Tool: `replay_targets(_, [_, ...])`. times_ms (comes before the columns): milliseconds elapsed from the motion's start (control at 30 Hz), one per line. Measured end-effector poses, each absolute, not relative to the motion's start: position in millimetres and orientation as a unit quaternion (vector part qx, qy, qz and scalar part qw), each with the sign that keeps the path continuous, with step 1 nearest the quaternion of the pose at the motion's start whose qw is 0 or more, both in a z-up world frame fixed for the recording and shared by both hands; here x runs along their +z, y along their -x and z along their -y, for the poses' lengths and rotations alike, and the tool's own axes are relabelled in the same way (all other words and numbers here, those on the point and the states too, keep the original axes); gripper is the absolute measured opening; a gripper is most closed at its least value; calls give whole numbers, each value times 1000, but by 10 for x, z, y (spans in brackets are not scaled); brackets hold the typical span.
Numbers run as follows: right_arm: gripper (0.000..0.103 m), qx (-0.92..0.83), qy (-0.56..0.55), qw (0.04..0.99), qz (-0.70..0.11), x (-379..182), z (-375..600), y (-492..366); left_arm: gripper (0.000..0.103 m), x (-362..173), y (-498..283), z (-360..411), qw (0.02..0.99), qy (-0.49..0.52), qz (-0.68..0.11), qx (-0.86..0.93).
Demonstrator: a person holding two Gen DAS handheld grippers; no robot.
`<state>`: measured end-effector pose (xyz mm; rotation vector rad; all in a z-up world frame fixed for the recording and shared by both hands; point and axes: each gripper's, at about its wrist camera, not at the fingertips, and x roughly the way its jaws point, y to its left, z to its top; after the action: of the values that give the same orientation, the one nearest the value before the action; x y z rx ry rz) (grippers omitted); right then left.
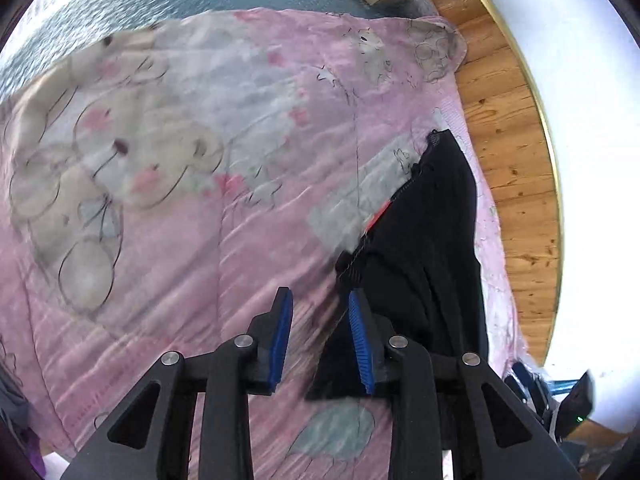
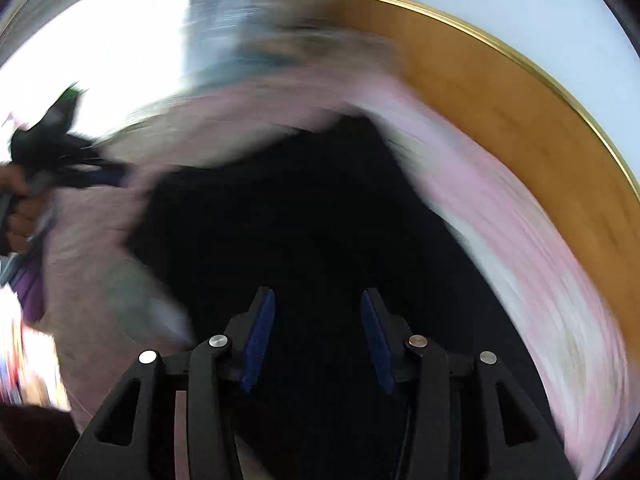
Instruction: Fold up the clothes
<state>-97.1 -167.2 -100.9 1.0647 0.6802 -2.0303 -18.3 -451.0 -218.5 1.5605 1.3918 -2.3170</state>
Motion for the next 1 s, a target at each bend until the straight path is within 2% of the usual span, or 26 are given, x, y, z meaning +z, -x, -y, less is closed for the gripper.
replay_targets(100, [44,-743,-424,415,-309,-1349,2571,1016,30,-2194,5,4507,-9,-495,-455,-740])
replay_targets(133, [39,-718,-441,426,-329,-1547,2772,1098,30,-2200,-44,4495,-14,-495,-457,-739])
replay_targets(167, [9,-695,-456,433,-348,-1706,2955,1142,30,-2208,-86,4486,-18,-496,-457,-738])
replay_targets(200, [1,-689,-469,431,-346,-1724,3040,1174,30,-2215,-124,4475,-22,-493,-462,-737])
replay_targets(300, [1,-733,-503,405,-215,-1377,2872,1670,30,-2224,-213,4425,-39,-478,-483,-732])
replay_targets(400, [1,-776,-511,366,-58,-919,2337,1946,42,-2260,-132,4265,-69,-475,-483,-732])
replay_targets(467, [1,-791,-515,329,-2,-851,2065,2048,44,-2311,38,4128,-84,-485,-467,-735])
replay_targets(700, [1,-828,-487,251,117,-619,1528,2226,44,-2392,778,3694,-79,-515,-353,-777])
replay_targets(800, [1,-826,-473,267,148,-560,1543,2124,28,-2398,968,3643,-61,-523,-299,-796])
replay_targets(833, [2,-822,-476,277,142,-595,1646,2045,22,-2384,975,3688,-49,-525,-305,-793])
replay_targets(900, [4,-819,-481,292,115,-658,1833,1897,22,-2303,901,3842,-26,-512,-343,-787])
replay_targets(1000, [4,-816,-483,310,66,-795,2094,1665,29,-2129,592,4081,-19,-474,-413,-777])
